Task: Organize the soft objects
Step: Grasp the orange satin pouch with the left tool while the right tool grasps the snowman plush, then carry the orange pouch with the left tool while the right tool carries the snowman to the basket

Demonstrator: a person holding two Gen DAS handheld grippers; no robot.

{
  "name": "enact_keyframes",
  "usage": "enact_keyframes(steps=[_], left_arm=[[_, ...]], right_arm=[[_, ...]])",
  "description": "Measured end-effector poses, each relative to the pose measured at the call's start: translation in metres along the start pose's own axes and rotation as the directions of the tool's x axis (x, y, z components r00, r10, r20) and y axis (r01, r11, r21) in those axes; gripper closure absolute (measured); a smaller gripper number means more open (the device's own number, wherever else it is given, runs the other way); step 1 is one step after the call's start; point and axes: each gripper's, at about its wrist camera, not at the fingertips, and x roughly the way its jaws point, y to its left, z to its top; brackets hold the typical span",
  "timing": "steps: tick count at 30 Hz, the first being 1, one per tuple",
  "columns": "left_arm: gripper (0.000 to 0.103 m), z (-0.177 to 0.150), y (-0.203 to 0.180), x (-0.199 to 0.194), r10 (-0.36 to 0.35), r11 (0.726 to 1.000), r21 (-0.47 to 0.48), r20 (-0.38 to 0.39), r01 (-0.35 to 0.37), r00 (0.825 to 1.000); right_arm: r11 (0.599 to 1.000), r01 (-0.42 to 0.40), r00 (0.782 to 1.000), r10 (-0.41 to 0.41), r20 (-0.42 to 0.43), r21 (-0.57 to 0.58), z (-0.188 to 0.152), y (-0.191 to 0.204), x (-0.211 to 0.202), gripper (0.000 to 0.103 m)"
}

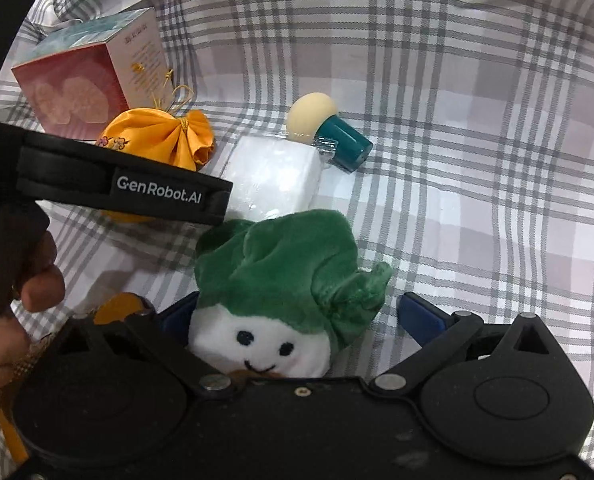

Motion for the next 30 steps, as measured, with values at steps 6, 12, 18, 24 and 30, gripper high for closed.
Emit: enact_keyframes(steps=[6, 12, 18, 24, 30], left_arm=[[0.009, 0.01, -0.006, -0.002, -0.011, 1.0, 0.022, -0.017, 0.012, 1.0], [0.036, 0.018, -0.002, 0.006, -0.054, 0.998, -0.027, -0.037, 0.053, 0.998], [0.038, 0.026, 0.004, -0.009, -0.047, 0.997, -0.055, -0.016, 0.046, 0.999], [0.038, 0.037, -0.006, -0.038, -0.028, 0.999, -0.041, 0.02, 0.029, 0.999], [0.038, 0.05, -0.032, -0.057, -0.036, 0.999, -0.014, 0.038, 0.037, 0.999]], right_arm=[[1.0, -0.002, 1.0, 0.002, 0.01, -0.012, 0.002, 0.002, -0.009, 0.028], [0.999, -0.033, 0.999, 0.034, 0.025, -0.026, 0.003, 0.0, -0.018, 0.042], [0.997, -0.078, 0.992, 0.078, 0.096, -0.003, 0.002, -0.007, -0.042, 0.042], [0.994, -0.092, 0.985, 0.083, 0.154, 0.054, 0.005, -0.025, -0.063, 0.042], [0.988, -0.065, 0.983, 0.039, 0.179, 0.138, -0.002, -0.059, -0.08, 0.042]])
